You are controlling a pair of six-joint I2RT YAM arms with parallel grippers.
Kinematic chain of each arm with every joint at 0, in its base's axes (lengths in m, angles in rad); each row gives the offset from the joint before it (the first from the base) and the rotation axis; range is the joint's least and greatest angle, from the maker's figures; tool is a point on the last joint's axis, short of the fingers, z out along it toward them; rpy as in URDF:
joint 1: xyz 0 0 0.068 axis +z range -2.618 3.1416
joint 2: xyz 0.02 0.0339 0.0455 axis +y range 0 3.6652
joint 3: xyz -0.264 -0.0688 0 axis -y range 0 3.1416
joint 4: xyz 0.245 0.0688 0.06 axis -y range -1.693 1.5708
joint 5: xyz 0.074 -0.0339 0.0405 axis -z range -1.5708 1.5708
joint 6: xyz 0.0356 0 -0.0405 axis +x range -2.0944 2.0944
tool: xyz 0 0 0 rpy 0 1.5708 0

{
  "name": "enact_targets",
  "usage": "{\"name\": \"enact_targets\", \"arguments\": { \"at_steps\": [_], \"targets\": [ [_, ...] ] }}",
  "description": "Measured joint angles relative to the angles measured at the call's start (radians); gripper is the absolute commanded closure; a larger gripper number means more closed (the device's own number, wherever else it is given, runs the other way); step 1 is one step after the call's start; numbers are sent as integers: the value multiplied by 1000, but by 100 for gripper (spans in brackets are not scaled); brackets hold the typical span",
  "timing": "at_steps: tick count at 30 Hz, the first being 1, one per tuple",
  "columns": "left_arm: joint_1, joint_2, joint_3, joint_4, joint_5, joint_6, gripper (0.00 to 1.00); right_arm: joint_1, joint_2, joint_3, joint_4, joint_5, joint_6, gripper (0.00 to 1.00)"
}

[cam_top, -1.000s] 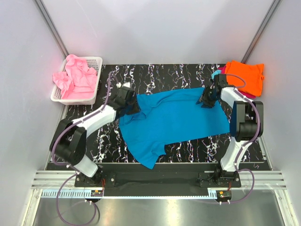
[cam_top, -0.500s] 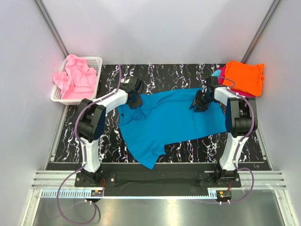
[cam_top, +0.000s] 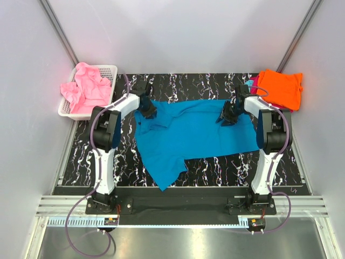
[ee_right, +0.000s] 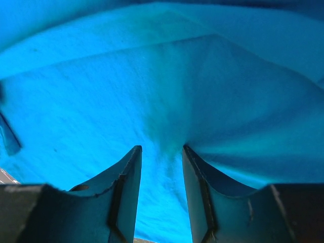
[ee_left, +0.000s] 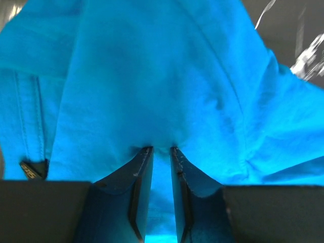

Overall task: Fold and stack the t-shirts
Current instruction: Fold the tshirt

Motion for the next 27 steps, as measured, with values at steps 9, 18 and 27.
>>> {"name": "enact_targets", "arguments": {
  "at_steps": [9,18,27],
  "targets": [
    [71,147,210,6,99,-31,74,17,40,64,-17,4,7,54],
    [140,168,216,62,142,-64,75,34,60,89,-13,16,26,54],
    [174,71,61,79,132,-58,75,47,-82,-109,18,98,64,56]
  ]
}}
